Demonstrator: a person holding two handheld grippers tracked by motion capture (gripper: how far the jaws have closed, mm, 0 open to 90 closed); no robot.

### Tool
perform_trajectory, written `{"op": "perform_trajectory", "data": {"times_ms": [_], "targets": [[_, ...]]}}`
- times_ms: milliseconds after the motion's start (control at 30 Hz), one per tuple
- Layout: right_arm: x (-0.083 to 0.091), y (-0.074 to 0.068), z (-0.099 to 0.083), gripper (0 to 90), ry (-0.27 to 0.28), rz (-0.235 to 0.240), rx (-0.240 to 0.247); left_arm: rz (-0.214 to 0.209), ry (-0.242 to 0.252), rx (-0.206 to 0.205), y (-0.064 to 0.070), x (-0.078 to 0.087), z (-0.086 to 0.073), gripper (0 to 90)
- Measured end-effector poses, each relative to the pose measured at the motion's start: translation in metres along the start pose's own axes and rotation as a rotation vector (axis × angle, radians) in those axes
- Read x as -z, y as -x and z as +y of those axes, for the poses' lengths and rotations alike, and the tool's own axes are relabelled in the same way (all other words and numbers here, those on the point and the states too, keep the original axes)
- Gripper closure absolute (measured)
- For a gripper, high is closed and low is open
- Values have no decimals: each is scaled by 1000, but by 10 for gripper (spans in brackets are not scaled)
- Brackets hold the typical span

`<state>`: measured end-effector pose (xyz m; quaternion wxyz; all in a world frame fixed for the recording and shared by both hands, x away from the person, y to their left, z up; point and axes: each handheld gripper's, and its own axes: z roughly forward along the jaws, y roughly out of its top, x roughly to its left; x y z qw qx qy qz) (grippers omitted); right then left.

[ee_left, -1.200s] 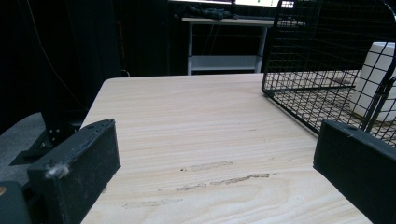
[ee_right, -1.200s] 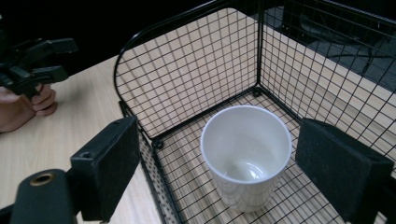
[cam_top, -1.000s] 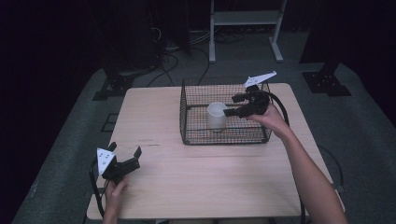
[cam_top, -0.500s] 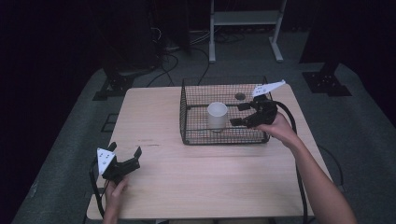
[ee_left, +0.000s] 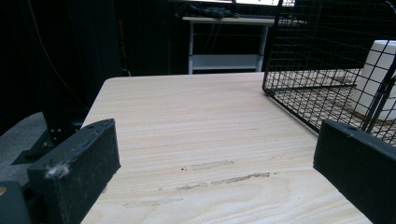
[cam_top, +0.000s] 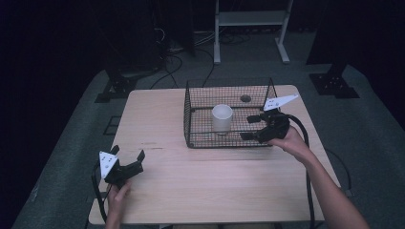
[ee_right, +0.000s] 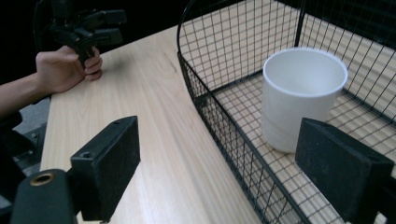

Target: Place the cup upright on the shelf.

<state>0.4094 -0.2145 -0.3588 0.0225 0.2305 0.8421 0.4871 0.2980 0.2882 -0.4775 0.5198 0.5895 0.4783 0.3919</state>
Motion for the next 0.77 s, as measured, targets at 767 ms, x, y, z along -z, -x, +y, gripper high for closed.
{"op": "perform_trajectory", "data": {"times_ms": [767], "targets": [[12, -29, -54, 131, 62, 10, -45, 2, -2, -2, 0, 0, 0, 0]]}}
